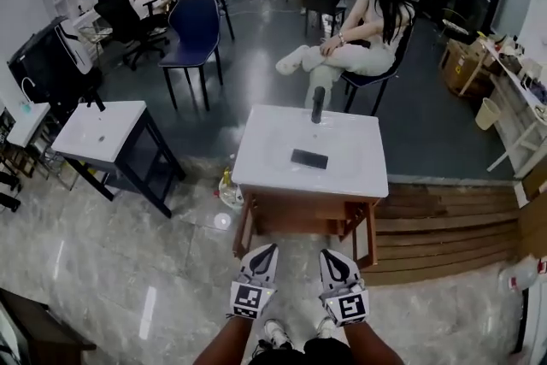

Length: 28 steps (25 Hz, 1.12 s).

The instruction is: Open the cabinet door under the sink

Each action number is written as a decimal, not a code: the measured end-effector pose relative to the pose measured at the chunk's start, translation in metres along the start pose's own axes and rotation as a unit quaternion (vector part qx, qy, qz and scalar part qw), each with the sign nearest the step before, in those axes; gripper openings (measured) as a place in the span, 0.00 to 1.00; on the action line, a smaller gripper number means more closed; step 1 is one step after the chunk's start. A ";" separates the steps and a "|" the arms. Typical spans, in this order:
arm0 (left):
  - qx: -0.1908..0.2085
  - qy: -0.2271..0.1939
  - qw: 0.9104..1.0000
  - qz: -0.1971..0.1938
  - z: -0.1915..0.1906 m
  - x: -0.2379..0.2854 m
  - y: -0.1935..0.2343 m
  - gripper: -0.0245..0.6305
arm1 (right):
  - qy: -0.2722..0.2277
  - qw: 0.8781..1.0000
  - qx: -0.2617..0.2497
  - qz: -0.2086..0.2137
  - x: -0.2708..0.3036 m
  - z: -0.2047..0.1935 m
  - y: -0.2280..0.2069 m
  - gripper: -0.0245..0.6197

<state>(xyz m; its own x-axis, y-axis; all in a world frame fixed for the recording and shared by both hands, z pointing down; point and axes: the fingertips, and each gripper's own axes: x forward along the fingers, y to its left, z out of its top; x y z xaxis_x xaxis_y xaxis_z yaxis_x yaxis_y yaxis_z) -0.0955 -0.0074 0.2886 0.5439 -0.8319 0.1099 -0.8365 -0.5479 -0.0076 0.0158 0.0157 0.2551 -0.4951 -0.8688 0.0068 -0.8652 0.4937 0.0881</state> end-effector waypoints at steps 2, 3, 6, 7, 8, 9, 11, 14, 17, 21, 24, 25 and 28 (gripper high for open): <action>-0.001 -0.007 1.000 -0.008 0.019 0.005 -0.019 0.07 | -0.004 1.000 -0.008 -0.019 -0.016 0.015 -0.017 0.07; 0.000 -0.010 1.000 -0.011 0.027 0.007 -0.028 0.07 | -0.006 1.000 -0.013 -0.025 -0.023 0.019 -0.026 0.07; 0.007 -0.015 1.000 -0.014 0.047 0.012 -0.049 0.07 | -0.020 0.999 -0.018 -0.036 -0.040 0.039 -0.048 0.07; 0.008 -0.014 1.000 -0.012 0.052 0.012 -0.055 0.07 | -0.024 0.999 -0.017 -0.039 -0.046 0.045 -0.054 0.07; 0.009 -0.013 1.000 -0.011 0.058 0.012 -0.061 0.07 | -0.027 0.999 -0.014 -0.041 -0.052 0.051 -0.059 0.07; 0.008 -0.012 1.000 -0.009 0.062 0.013 -0.067 0.07 | -0.029 0.999 -0.012 -0.042 -0.059 0.056 -0.064 0.07; 0.006 -0.018 1.000 -0.006 0.072 0.015 -0.079 0.07 | -0.029 0.999 -0.020 -0.041 -0.071 0.058 -0.075 0.07; 0.014 -0.031 0.999 -0.005 0.087 0.018 -0.099 0.07 | -0.042 0.998 -0.024 -0.041 -0.087 0.070 -0.086 0.07; 0.017 -0.039 0.999 -0.003 0.096 0.022 -0.112 0.07 | -0.050 0.998 -0.029 -0.035 -0.095 0.082 -0.092 0.07; 0.025 -0.042 0.999 -0.003 0.103 0.022 -0.125 0.07 | -0.054 0.998 -0.032 -0.030 -0.103 0.085 -0.097 0.07; 0.029 -0.043 0.999 0.000 0.108 0.022 -0.129 0.07 | -0.059 0.997 -0.030 -0.025 -0.103 0.089 -0.097 0.07; 0.030 -0.043 0.999 0.001 0.108 0.022 -0.129 0.07 | -0.063 0.997 -0.029 -0.024 -0.103 0.089 -0.097 0.07; 0.035 -0.043 0.998 0.001 0.108 0.025 -0.132 0.07 | -0.074 0.997 -0.032 -0.021 -0.101 0.092 -0.098 0.07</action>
<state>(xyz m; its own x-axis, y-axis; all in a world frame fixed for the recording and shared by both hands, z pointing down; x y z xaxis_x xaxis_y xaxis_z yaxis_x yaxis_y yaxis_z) 0.0355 0.0345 0.1852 0.5490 -0.8354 0.0250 -0.8321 -0.5492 -0.0773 0.1437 0.0585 0.1545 -0.4688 -0.8713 -0.1454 -0.8810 0.4494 0.1479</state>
